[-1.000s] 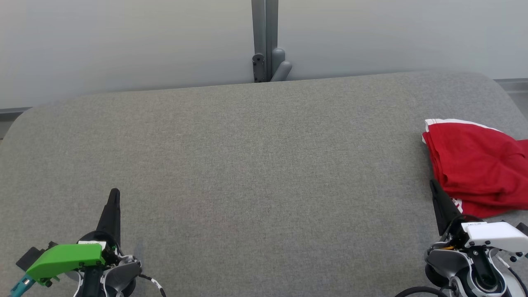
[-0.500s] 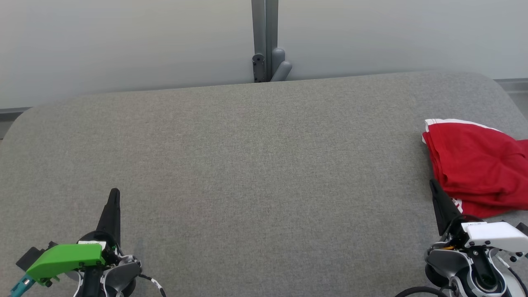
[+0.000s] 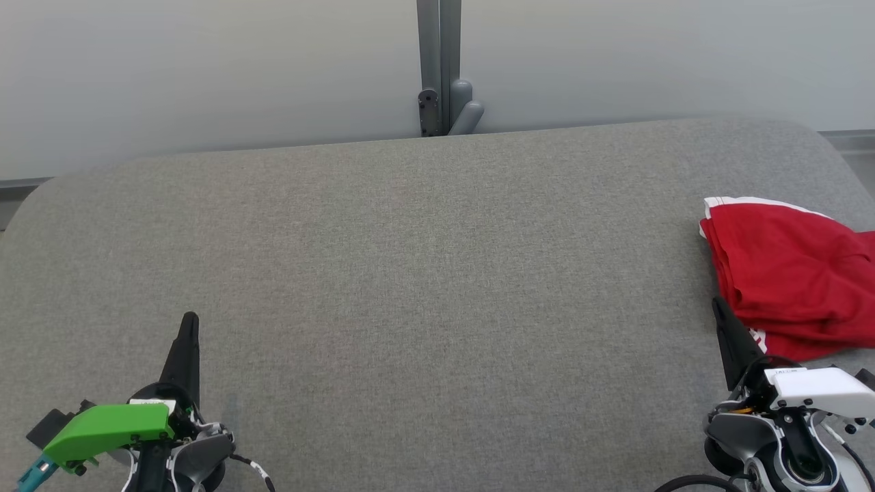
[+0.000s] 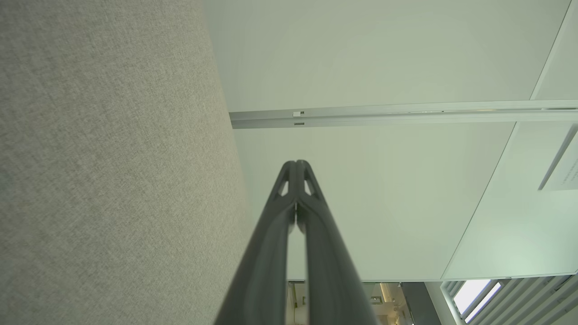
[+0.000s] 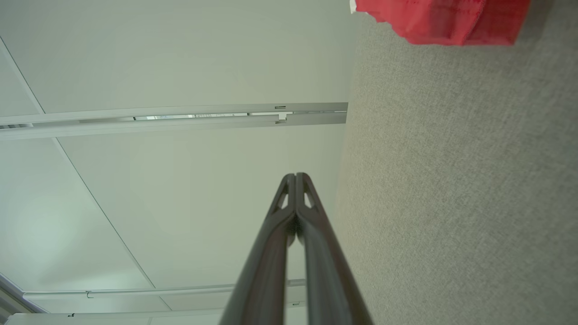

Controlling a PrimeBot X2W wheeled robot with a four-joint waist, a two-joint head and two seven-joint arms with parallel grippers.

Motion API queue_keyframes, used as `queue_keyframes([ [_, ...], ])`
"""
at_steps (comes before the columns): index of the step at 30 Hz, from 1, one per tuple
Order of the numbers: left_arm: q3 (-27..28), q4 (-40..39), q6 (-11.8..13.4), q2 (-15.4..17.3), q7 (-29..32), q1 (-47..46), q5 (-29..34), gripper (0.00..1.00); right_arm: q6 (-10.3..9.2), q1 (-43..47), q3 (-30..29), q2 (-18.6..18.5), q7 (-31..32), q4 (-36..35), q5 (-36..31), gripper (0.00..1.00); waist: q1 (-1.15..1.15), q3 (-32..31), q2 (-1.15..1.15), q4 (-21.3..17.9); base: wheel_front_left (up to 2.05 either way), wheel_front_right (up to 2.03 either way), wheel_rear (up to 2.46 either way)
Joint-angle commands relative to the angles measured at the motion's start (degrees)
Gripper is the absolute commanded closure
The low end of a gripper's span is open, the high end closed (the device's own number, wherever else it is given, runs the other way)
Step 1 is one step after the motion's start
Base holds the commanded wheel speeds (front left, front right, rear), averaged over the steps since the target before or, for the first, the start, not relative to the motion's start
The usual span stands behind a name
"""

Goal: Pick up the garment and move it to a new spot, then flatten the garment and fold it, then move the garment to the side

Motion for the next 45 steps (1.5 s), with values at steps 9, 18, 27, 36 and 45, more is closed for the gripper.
queue_keyframes([
  [9, 0.2, -0.2, -0.3, 0.4, 0.0, -0.8, -0.1, 1.0, 0.02, -0.5, 0.0, 0.0, 0.2, 0.1, 0.4, 1.0, 0.0, 0.0, 0.0, 0.0, 0.0, 0.0, 0.0],
  [18, 0.2, -0.2, -0.3, 0.4, 0.0, -0.8, -0.1, 1.0, 0.02, -0.5, 0.0, 0.0, 0.2, 0.1, 0.4, 1.0, 0.0, 0.0, 0.0, 0.0, 0.0, 0.0, 0.0],
  [27, 0.2, -0.2, -0.3, 0.4, 0.0, -0.8, -0.1, 1.0, 0.02, -0.5, 0.0, 0.0, 0.2, 0.1, 0.4, 1.0, 0.0, 0.0, 0.0, 0.0, 0.0, 0.0, 0.0],
  [36, 0.2, -0.2, -0.3, 0.4, 0.0, -0.8, -0.1, 1.0, 0.02, -0.5, 0.0, 0.0, 0.2, 0.1, 0.4, 1.0, 0.0, 0.0, 0.0, 0.0, 0.0, 0.0, 0.0],
  [45, 0.2, -0.2, -0.3, 0.4, 0.0, -0.8, -0.1, 1.0, 0.02, -0.5, 0.0, 0.0, 0.2, 0.1, 0.4, 1.0, 0.0, 0.0, 0.0, 0.0, 0.0, 0.0, 0.0],
])
